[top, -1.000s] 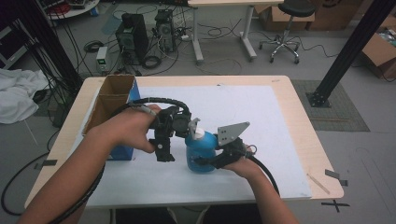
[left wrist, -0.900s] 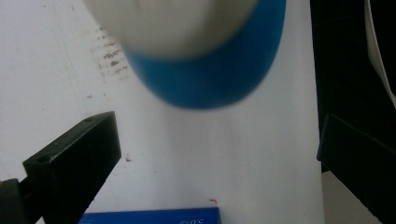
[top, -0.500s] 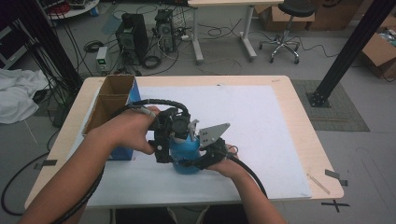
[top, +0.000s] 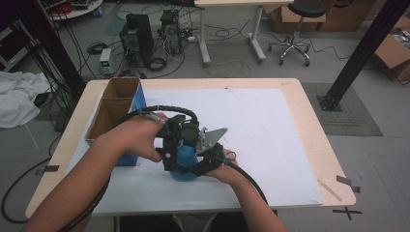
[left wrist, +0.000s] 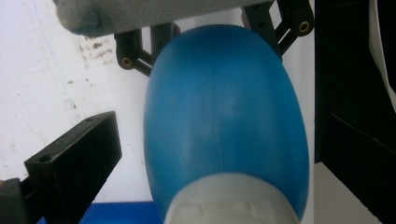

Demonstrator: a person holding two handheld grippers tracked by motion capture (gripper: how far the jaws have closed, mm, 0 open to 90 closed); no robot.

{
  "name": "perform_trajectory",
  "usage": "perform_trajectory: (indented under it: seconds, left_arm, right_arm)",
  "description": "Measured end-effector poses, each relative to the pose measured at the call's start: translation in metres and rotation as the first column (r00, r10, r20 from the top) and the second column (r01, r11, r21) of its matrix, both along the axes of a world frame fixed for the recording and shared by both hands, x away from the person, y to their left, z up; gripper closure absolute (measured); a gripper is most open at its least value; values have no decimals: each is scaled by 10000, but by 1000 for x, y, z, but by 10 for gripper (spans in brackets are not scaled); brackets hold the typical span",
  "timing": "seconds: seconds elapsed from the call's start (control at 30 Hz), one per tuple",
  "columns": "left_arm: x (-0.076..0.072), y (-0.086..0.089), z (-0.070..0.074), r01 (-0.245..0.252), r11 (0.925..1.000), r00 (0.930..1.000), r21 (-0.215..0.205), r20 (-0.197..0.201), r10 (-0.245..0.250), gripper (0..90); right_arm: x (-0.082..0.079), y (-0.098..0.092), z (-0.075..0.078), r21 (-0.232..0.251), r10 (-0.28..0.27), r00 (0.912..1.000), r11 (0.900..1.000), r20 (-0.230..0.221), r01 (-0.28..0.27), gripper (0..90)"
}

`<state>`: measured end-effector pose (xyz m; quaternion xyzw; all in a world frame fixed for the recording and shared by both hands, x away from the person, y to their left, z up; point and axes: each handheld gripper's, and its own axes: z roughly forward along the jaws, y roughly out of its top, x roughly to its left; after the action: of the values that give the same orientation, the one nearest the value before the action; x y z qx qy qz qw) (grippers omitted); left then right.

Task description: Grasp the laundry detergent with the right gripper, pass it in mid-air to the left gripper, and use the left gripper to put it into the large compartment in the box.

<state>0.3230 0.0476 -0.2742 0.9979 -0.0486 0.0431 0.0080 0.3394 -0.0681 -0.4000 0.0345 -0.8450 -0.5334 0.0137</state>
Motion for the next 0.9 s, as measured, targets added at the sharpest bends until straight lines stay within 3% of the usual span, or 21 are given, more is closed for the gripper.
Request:
perform_trajectory:
  seconds: [0.27, 0.3, 0.33, 0.37, 0.4, 0.43, 0.47, 0.5, 0.77, 0.9]
  left_arm:
    - [2, 0, -3, -179, 9998, 9998, 16, -9, 179, 22]
    - [2, 0, -4, -233, 9997, 9997, -6, -11, 233, 46]
    - [2, 0, -4, -233, 9997, 9997, -6, -11, 233, 59]
    - [2, 0, -4, -258, 9997, 9997, 5, -36, 258, 63]
    - [2, 0, -4, -258, 9997, 9997, 5, -36, 258, 66]
    - [3, -1, -4, -304, 9995, 9995, 58, -68, 305, 73]
    - [3, -1, -4, -304, 9995, 9995, 58, -68, 305, 80]
    - [3, -1, -4, -324, 9994, 9994, 86, -80, 324, 80]
    - [4, -3, -5, -429, 9987, 9991, 289, -54, 430, 154]
    - [4, -3, -5, -518, 9980, 9986, 354, -46, 519, 158]
  right_arm:
    - [1, 1, -1, -3, -43, 10000, 10000, 7, 43, 460]
    - [4, 3, -2, 296, 87, 9990, 9995, 436, -100, 460]
    - [3, 3, -2, 219, -23, 9994, 9998, 352, 16, 460]
    - [0, 1, -2, -70, -109, 9999, 9999, -55, 109, 460]
    - [0, 1, -2, -70, -109, 9999, 9999, -55, 109, 460]
    - [3, 3, -2, 181, -22, 9996, 9998, 269, 17, 460]
    - [3, 3, -2, 181, -22, 9996, 9998, 269, 17, 460]
    - [0, 1, -2, -91, -112, 9998, 9999, -158, 111, 460]
    - [1, 2, -3, 83, -93, 9999, 9999, 102, 93, 460]
    - [1, 3, -4, 111, -130, 9999, 9999, -47, 130, 460]
